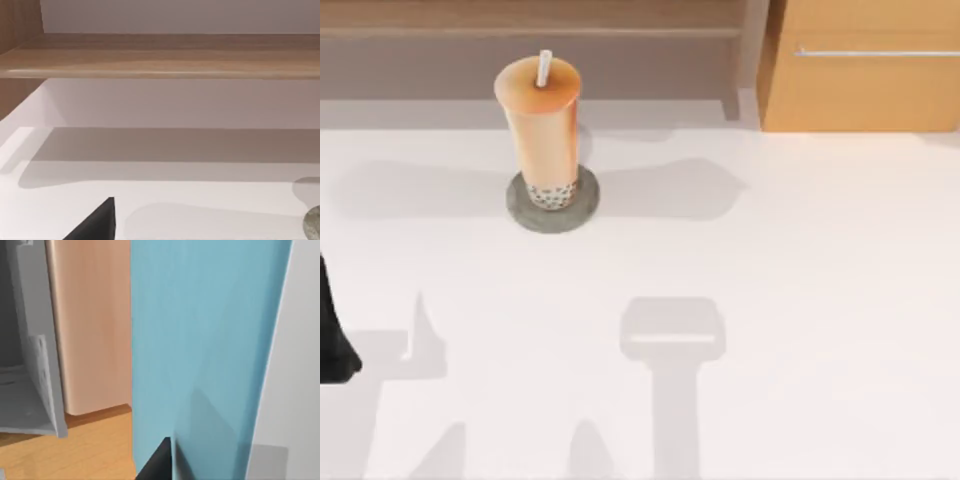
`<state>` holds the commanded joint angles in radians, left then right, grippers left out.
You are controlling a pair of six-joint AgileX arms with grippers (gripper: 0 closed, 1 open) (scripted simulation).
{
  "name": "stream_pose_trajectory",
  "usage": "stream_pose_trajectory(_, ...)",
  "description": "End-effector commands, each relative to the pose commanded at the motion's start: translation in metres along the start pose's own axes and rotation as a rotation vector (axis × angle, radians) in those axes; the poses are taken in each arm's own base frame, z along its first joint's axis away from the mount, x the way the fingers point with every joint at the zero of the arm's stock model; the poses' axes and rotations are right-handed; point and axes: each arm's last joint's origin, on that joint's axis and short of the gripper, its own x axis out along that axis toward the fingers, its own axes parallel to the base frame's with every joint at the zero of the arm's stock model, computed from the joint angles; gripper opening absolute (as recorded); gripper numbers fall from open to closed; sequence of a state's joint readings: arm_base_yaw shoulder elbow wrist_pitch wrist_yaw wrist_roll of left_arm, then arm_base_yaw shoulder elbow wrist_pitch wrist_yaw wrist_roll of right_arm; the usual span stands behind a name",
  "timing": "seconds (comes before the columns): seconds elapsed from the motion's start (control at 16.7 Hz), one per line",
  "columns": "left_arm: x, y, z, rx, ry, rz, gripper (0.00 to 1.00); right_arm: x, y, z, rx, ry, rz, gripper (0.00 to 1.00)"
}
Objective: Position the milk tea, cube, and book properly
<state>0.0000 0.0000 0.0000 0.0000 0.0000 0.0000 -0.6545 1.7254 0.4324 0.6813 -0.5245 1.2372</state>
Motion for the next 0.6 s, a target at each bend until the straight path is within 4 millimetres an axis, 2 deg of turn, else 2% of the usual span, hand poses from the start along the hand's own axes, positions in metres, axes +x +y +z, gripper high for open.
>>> stream_pose_trajectory(0.54,0.0,0.0,0.0,0.0,0.0,0.0,1.0,0.0,0.0,0.0,0.0,0.0,0.0,0.98)
stream_pose_trajectory(0.6,0.0,0.0,0.0,0.0,0.0,0.0,1.0,0.0,0.0,0.0,0.0,0.0,0.0,1.0)
